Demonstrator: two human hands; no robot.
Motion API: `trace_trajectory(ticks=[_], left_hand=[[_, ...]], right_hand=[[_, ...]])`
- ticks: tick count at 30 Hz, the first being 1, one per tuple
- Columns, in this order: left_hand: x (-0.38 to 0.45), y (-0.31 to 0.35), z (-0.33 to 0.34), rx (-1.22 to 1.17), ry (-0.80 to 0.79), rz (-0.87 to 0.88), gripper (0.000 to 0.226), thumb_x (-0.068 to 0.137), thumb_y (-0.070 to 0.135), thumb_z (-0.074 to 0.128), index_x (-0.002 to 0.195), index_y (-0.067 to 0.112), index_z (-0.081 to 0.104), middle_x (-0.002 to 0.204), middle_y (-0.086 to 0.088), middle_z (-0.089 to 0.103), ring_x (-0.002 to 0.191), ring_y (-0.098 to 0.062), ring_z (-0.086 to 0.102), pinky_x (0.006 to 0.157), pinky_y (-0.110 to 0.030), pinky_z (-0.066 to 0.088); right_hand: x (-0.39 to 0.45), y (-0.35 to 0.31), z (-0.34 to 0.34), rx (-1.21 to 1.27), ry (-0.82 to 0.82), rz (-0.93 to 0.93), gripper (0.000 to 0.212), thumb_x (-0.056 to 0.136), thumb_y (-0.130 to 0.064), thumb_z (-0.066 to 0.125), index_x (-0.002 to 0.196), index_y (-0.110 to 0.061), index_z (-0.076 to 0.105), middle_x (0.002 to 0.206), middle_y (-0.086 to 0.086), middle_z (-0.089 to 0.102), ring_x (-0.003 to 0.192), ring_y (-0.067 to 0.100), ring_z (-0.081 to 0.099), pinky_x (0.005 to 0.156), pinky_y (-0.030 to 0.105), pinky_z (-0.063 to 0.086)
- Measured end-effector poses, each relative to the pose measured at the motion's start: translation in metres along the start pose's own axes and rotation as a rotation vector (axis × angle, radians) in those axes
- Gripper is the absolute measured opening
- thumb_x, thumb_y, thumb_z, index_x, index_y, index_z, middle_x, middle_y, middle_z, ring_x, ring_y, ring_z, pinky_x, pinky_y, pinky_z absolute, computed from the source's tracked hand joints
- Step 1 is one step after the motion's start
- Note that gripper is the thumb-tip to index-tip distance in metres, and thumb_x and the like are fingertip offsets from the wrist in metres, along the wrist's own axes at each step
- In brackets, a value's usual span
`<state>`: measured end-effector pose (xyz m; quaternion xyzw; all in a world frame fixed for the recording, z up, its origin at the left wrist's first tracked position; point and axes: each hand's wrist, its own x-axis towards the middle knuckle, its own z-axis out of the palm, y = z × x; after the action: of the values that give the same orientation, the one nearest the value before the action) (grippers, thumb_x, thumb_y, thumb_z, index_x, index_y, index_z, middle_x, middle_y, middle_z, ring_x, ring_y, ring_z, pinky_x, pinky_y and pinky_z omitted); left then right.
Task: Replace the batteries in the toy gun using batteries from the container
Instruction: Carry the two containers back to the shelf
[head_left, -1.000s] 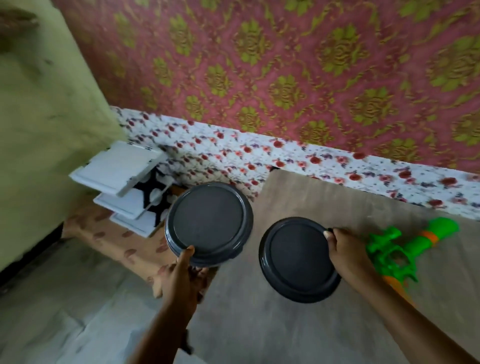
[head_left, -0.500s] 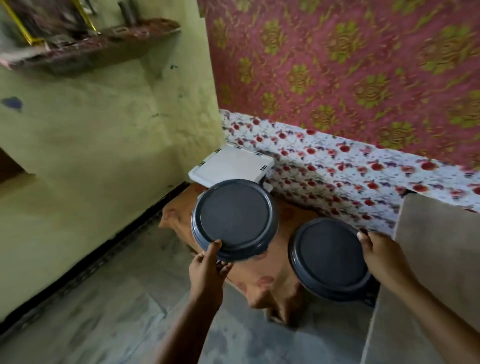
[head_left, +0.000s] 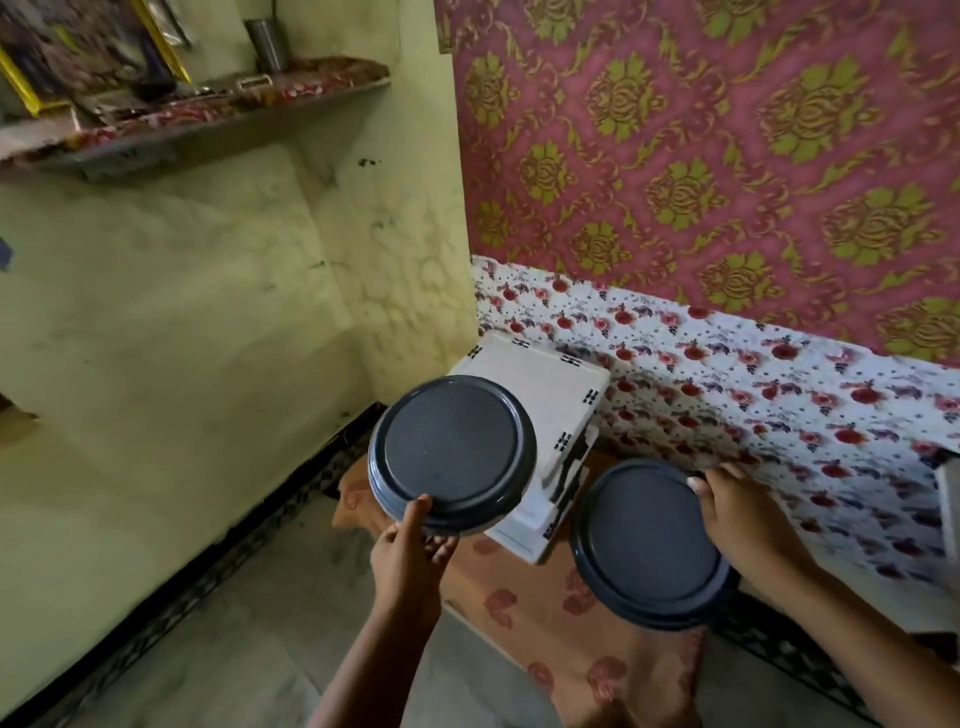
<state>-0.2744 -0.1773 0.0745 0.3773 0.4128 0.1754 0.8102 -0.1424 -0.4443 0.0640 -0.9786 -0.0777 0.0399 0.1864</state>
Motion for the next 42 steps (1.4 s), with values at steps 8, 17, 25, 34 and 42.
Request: trace_trajectory(ticks=[8, 17, 25, 34, 42], left_hand=[[0.095, 0.028, 0.034, 0.132, -0.105, -0.060, 0.006, 0.088, 0.007, 0.060, 0.086, 0.001, 0.058, 0.081, -0.017, 0.063, 0.074, -0.025, 0.063, 0.068, -0.035, 0.053], [0.180, 0.042, 0.064, 0.305, -0.303, -0.275, 0.012, 0.089, 0.013, 0.061, 0.095, 0.003, 0.059, 0.105, -0.019, 0.063, 0.085, -0.028, 0.064, 0.068, -0.035, 0.059], [0.223, 0.051, 0.086, 0.480, -0.429, -0.410, 0.020, 0.089, 0.017, 0.062, 0.097, 0.000, 0.054, 0.087, -0.015, 0.060, 0.072, -0.025, 0.060, 0.057, -0.029, 0.058], [0.235, 0.040, 0.102, 0.589, -0.496, -0.498, 0.022, 0.088, 0.025, 0.064, 0.085, 0.006, 0.055, 0.088, -0.013, 0.060, 0.073, -0.024, 0.061, 0.054, -0.028, 0.057], [0.229, 0.045, 0.082, 0.748, -0.590, -0.396, 0.030, 0.093, 0.035, 0.055, 0.107, 0.009, 0.055, 0.101, -0.011, 0.062, 0.091, -0.026, 0.063, 0.070, -0.033, 0.055]], right_hand=[[0.050, -0.042, 0.024, 0.002, 0.040, 0.102, 0.029, 0.097, -0.023, 0.036, 0.084, -0.006, 0.054, 0.100, 0.016, 0.057, 0.076, 0.026, 0.052, 0.060, 0.030, 0.035], [0.044, -0.091, 0.050, -0.059, 0.118, 0.303, 0.031, 0.098, -0.027, 0.032, 0.105, -0.008, 0.056, 0.111, 0.012, 0.058, 0.096, 0.024, 0.055, 0.082, 0.033, 0.045], [0.014, -0.139, 0.078, 0.049, 0.114, 0.590, 0.027, 0.095, -0.015, 0.039, 0.114, -0.002, 0.053, 0.121, 0.017, 0.054, 0.099, 0.031, 0.057, 0.080, 0.031, 0.042], [-0.010, -0.165, 0.099, 0.229, 0.221, 0.843, 0.021, 0.092, -0.006, 0.040, 0.097, 0.004, 0.058, 0.105, 0.028, 0.061, 0.096, 0.039, 0.058, 0.078, 0.037, 0.042], [-0.014, -0.179, 0.107, 0.258, 0.247, 0.895, 0.022, 0.092, -0.007, 0.040, 0.101, 0.003, 0.058, 0.107, 0.025, 0.061, 0.098, 0.037, 0.058, 0.075, 0.033, 0.039]])
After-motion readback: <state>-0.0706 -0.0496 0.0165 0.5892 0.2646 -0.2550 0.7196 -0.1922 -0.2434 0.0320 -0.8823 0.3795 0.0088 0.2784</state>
